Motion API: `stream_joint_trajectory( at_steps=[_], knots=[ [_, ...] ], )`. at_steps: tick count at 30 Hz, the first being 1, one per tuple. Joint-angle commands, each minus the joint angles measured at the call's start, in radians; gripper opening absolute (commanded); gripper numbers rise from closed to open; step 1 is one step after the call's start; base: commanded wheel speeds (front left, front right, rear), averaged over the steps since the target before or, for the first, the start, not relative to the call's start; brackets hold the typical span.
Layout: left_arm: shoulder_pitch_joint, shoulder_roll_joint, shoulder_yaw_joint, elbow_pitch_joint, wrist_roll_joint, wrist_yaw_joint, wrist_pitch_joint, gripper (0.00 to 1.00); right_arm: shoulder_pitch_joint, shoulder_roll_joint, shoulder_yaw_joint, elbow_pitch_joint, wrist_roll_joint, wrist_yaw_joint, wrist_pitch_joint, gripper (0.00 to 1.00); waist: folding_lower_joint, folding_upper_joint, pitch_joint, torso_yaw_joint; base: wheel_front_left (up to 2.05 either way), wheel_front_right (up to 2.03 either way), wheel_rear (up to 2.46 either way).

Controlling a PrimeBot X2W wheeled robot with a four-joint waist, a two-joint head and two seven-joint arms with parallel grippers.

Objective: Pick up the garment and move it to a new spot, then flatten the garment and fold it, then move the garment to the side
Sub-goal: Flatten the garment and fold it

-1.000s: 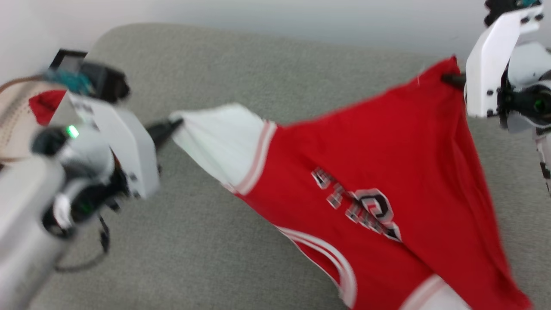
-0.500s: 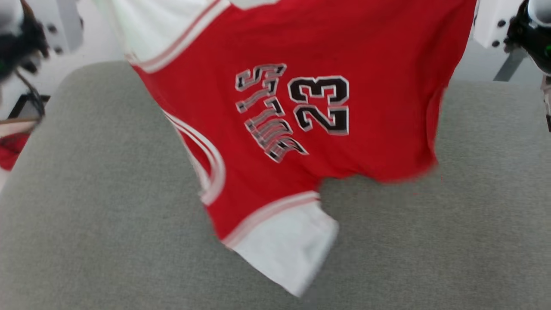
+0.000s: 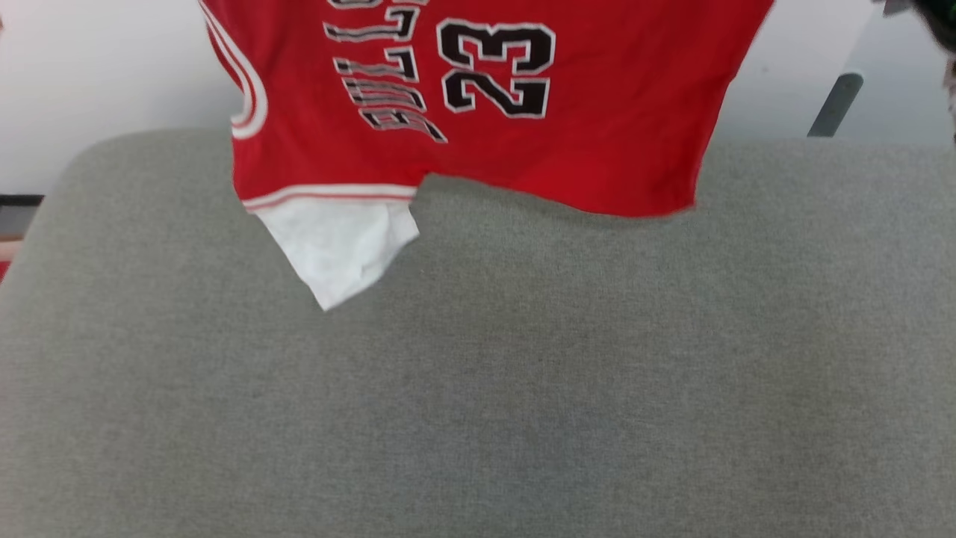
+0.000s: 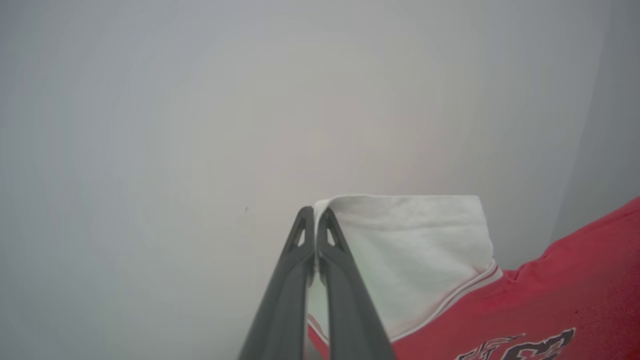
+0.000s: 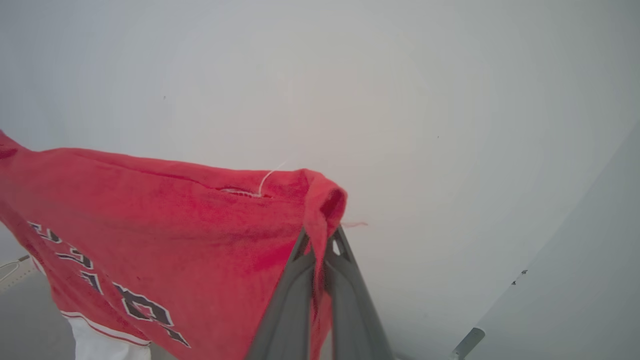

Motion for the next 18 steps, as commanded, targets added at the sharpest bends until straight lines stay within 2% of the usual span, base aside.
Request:
stream_joint_trajectory(
  at_steps=[1,5,11,13,18],
  knots=[
    [-0.022,-0.002,-0.001,0.011,0.008,-0.005,-0.013,0.0,-0.019,0.0,0.0,0.003,0.007,0.0,-0.006,0.0,0.0,0.0,0.024,-0.01,0.0,0.0,0.0],
    [-0.092,-0.008,-0.008,0.047,0.023,-0.016,-0.045,0.0,-0.066,-0.02,-0.011,0.009,0.014,0.0,-0.012,0.0,0.0,0.0,0.098,-0.017,0.0,0.0,0.0],
    [-0.199,-0.001,-0.012,0.093,0.061,-0.019,-0.116,0.0,-0.144,-0.032,-0.018,0.011,-0.031,0.0,-0.059,0.0,0.0,0.0,0.266,-0.035,0.0,0.0,0.0],
    [-0.25,-0.008,-0.011,0.114,0.084,-0.009,-0.163,0.0,-0.174,-0.031,-0.019,0.02,-0.067,0.0,-0.108,0.0,0.0,0.0,0.328,-0.042,0.0,0.0,0.0],
    [-0.376,-0.039,0.001,0.158,0.15,0.033,-0.34,0.0,-0.275,-0.021,-0.037,0.067,-0.233,0.0,-0.355,0.0,0.0,0.0,0.469,-0.053,0.0,0.0,0.0]
  ],
)
